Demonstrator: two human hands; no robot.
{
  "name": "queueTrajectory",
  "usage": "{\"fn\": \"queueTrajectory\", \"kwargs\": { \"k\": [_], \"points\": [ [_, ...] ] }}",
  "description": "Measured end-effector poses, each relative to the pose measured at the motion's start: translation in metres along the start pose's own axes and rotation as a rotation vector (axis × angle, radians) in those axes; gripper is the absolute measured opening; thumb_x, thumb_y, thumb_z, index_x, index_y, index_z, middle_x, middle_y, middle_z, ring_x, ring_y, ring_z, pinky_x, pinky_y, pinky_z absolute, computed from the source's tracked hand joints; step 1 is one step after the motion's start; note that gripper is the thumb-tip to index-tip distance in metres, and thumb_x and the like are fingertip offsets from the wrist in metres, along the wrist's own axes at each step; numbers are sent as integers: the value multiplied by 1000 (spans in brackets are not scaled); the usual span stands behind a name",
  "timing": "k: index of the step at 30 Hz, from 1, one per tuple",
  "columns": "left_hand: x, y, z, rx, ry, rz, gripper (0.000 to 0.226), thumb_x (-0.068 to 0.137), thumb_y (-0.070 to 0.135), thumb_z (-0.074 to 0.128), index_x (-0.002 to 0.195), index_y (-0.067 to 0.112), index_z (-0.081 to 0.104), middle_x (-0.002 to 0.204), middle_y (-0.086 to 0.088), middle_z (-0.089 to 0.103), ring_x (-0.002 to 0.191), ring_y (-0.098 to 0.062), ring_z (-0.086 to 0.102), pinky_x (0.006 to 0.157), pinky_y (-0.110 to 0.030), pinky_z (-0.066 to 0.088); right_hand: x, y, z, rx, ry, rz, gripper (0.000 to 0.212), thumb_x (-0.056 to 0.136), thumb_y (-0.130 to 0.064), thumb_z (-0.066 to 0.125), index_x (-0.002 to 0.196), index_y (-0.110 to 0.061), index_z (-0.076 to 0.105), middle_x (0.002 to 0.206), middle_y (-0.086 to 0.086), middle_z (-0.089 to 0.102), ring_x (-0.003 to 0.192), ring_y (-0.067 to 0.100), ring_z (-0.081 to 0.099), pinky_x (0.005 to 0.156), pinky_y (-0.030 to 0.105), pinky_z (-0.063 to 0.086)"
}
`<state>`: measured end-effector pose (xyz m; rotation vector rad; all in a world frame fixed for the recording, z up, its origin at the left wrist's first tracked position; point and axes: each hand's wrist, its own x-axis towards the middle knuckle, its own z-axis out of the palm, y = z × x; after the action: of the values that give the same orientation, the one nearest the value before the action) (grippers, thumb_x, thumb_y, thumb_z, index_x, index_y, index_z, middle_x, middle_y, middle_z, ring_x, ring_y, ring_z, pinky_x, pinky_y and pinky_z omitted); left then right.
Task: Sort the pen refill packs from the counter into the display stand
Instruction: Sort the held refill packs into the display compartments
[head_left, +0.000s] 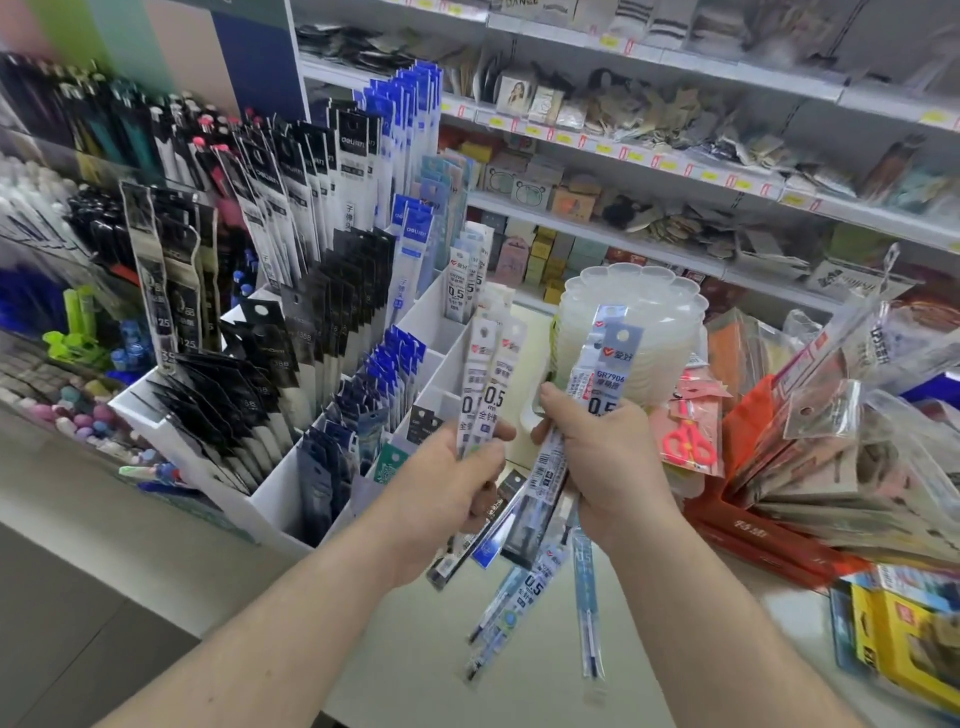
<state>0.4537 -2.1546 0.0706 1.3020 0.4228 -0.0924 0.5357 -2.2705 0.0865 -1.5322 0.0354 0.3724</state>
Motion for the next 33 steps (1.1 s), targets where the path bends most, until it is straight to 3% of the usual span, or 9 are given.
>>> {"fn": "queueTrajectory", "kwargs": {
  "k": [5,9,12,15,19,23,26,29,33],
  "points": [
    [-1,-2,6,256,18,104,32,75,18,85,90,26,57,72,18,62,63,0,58,66,-23,51,-2,0,5,44,-35,55,21,95,-21,66,101,-1,69,97,35,66,73,33,64,76,63,54],
    [-1,3,9,351,41,144,26,77,22,83,95,25,64,75,15,69,63,-6,61,64,-32,53,0,-1,0,102,-99,81,19,97,-23,64,107,-8,68,87,9,77,71,24,74,70,47,62],
    [1,5,8,401,29,129,13,86,22,72,93,32,70,83,2,73,72,-18,69,79,-45,57,4,1,-3,29,-79,53,9,97,-17,63,88,-13,64,53,-4,62,36,7,50,36,18,36],
    [1,7,8,460,-34,98,6,90,29,65,91,27,71,84,-2,73,73,-13,67,84,-43,55,9,5,-5,-38,-45,46,20,95,-15,64,75,-18,60,53,-2,51,38,9,40,36,18,27],
    [3,6,11,449,-89,-22,16,97,32,56,89,24,67,66,17,63,57,-2,54,65,-28,42,11,9,-4,5,-29,35,24,94,-20,67,72,-19,57,56,-4,51,47,11,44,37,18,34],
    [3,6,16,300,-77,-75,19,100,28,51,87,21,63,81,0,57,77,-15,49,69,-28,38,11,11,-1,128,-15,19,16,92,-19,68,79,-16,58,55,-7,58,44,8,50,37,19,36],
    [5,4,13,188,-90,-109,14,101,31,50,93,24,60,70,8,53,56,-8,44,47,-17,36,13,9,-5,151,17,-46,28,80,-37,73,80,-14,57,52,-10,52,42,8,48,40,23,40],
    [10,-1,4,-38,-135,-112,21,101,26,48,105,14,65,64,4,43,47,-9,30,43,-19,22,16,4,-16,154,71,-46,22,94,-15,65,75,-14,55,48,-5,42,41,8,38,44,24,33],
    [11,-1,-5,-186,-213,-127,32,86,32,55,107,12,70,66,1,51,46,-10,40,42,-18,22,15,-4,-24,126,-68,-24,19,92,4,50,85,-7,64,47,-2,39,45,13,34,50,27,28]
  ]
}}
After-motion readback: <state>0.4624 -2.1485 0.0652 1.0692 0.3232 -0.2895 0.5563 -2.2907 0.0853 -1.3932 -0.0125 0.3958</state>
